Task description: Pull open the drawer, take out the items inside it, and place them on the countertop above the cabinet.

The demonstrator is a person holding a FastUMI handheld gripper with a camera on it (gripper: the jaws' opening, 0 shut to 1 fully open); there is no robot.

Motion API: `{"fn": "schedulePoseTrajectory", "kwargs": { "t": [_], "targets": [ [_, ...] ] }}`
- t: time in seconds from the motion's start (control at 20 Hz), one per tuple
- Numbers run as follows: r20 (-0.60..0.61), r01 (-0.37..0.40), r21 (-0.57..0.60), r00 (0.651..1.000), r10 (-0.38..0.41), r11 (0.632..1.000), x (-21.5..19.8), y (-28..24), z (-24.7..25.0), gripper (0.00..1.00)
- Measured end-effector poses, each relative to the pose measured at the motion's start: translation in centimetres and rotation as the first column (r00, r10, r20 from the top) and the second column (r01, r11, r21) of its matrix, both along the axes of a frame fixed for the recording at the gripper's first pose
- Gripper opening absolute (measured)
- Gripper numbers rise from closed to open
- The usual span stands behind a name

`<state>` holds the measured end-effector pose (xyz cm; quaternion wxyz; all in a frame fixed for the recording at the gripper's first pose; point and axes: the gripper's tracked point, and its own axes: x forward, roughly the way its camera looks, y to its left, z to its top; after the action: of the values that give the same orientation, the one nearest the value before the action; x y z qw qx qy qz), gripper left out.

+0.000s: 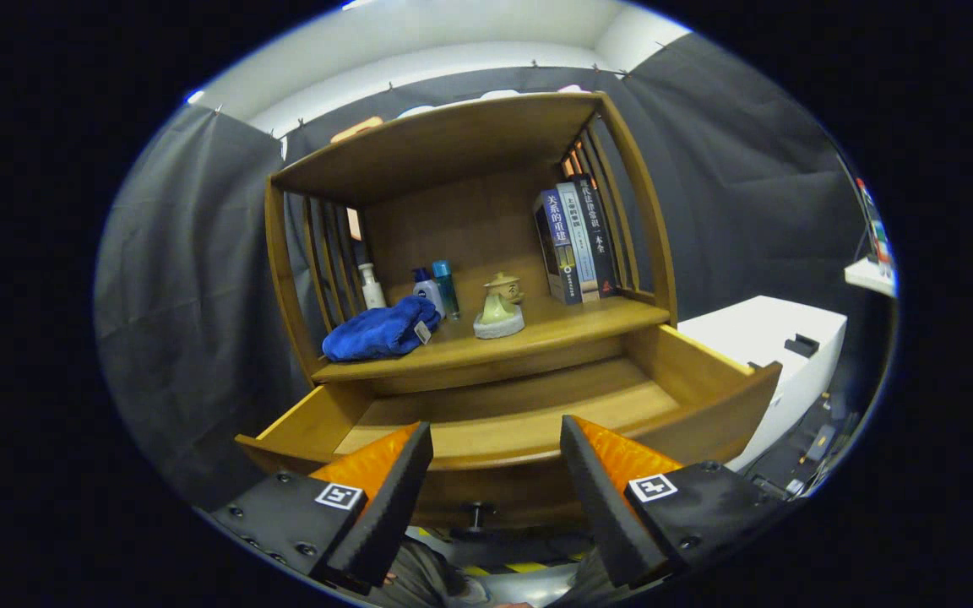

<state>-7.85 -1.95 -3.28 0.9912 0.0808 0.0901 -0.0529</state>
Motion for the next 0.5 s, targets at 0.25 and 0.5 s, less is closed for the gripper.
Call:
{"fn": "schedulePoseTrajectory", "kwargs": {
  "t": [0.25, 0.5],
  "targets": [
    [-0.015, 0.004, -0.058, 1.0, -0.004, 0.998, -0.7, 1.4, -3.3, 0.98],
    [-0.014, 0.022, -0.121, 1.0, -0.023, 0.992, 0.3, 2.2, -5.0, 0.98]
  ]
}}
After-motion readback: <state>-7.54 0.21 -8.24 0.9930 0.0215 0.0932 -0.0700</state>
